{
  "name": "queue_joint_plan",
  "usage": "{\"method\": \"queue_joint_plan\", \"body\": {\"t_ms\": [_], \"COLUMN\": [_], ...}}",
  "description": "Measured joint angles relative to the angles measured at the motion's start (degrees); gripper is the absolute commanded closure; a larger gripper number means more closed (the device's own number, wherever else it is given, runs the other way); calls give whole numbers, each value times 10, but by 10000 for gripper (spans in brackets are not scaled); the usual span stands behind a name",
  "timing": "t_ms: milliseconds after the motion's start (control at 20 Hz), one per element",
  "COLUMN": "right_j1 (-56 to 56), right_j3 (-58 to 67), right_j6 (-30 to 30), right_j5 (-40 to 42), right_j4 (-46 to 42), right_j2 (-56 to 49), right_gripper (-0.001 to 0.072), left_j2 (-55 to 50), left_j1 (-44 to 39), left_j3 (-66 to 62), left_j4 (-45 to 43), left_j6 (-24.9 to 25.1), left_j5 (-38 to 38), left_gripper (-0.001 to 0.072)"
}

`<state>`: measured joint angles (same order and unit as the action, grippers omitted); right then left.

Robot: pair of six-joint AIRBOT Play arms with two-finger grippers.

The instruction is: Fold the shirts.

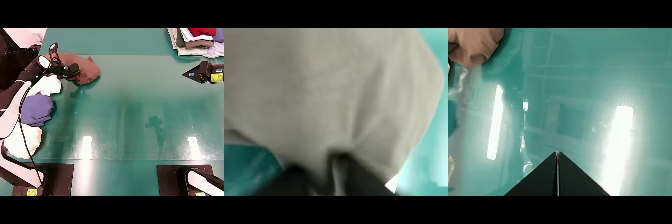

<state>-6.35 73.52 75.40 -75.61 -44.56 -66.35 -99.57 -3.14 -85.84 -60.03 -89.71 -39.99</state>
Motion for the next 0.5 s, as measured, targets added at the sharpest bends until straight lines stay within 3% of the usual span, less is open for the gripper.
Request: {"method": "queue_joint_plan", "body": {"t_ms": [250,500], "right_j1": [0,0], "right_j3": [7,101], "right_j6": [0,0], "right_j5": [6,8], "right_j4": [-2,-5], "right_j2": [17,35], "right_gripper": [698,698], "left_j2": [34,175], "left_j1": [1,-26], "left_j3": [-57,-117], "left_j4": [16,20], "left_j6": [7,52], "left_j5": [-29,-61], "left_gripper": [689,689]}}
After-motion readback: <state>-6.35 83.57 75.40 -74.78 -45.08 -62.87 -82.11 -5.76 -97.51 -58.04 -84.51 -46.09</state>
